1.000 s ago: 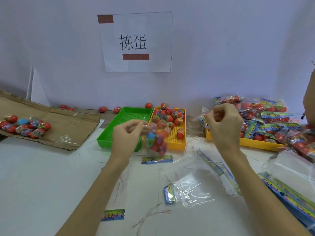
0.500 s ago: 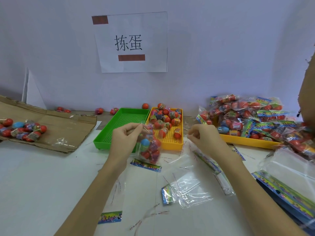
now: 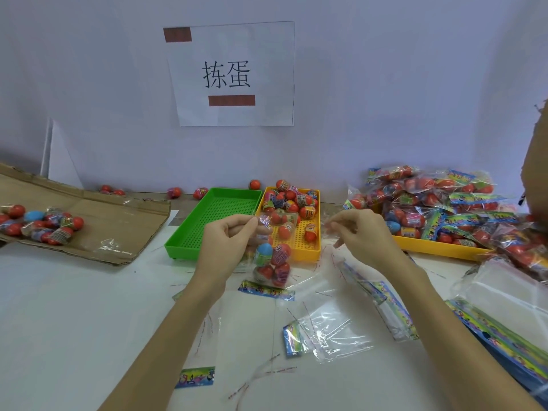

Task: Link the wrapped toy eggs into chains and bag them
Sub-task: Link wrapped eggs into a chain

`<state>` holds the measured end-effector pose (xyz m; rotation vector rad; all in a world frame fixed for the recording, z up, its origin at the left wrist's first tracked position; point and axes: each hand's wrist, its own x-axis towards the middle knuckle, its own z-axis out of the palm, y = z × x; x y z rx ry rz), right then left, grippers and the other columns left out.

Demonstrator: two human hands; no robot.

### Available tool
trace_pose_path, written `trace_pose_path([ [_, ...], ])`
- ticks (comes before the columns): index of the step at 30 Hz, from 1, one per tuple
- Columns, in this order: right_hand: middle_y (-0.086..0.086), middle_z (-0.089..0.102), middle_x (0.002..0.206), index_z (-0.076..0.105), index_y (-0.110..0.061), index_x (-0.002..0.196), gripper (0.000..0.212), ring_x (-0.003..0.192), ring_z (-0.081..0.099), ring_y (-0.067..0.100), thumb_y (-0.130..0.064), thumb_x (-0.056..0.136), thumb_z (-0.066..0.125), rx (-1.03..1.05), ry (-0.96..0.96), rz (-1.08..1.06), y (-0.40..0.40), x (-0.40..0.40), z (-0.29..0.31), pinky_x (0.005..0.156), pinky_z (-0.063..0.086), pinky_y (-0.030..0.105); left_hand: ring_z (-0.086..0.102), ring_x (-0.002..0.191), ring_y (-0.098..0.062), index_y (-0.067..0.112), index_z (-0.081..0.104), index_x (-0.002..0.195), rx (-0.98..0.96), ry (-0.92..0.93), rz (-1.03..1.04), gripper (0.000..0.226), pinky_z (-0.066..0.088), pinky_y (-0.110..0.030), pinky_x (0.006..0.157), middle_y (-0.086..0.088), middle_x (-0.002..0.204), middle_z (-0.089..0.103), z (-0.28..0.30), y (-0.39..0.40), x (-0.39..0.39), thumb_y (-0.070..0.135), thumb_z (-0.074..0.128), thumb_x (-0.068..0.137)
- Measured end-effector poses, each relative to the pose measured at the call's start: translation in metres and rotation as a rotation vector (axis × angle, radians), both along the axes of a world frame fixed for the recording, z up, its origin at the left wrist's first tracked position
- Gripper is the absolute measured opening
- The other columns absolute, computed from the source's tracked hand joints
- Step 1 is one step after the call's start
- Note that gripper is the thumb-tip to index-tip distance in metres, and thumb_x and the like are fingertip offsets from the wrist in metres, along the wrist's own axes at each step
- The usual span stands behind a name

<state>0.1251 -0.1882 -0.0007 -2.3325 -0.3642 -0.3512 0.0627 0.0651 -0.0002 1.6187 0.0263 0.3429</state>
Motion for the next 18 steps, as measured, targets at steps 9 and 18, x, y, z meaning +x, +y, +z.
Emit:
trace_pose_path([
  [9,-0.008,0.073,0.070,0.070,-0.024,0.129,0.028,0.047,0.063,0.003,-0.024,0.102,0.061,-0.237,-0.023,-0.082,-0.004,-0.002,-0.002,0.072,0.059,0.025,0.079,0.078,-0.018,0.011,0.078,0.097,0.020,-0.010,-0.009,0.015,0.059,-0.019,0.067,-0.002,0.087,0.082,-0.001,0.001,0.000,0.011,0.063,0.102],
  [18,-0.008,0.068,0.073,0.070,-0.012,0.112,0.018,0.051,0.063,0.003,-0.024,0.101,0.064,0.040,-0.138,-0.132,0.007,-0.007,0.003,0.053,0.047,0.014,0.079,0.077,-0.019,0.011,0.078,0.097,0.007,-0.010,-0.023,0.015,0.059,-0.020,0.065,-0.003,0.087,0.082,-0.001,0.001,0.000,0.010,0.064,0.102],
])
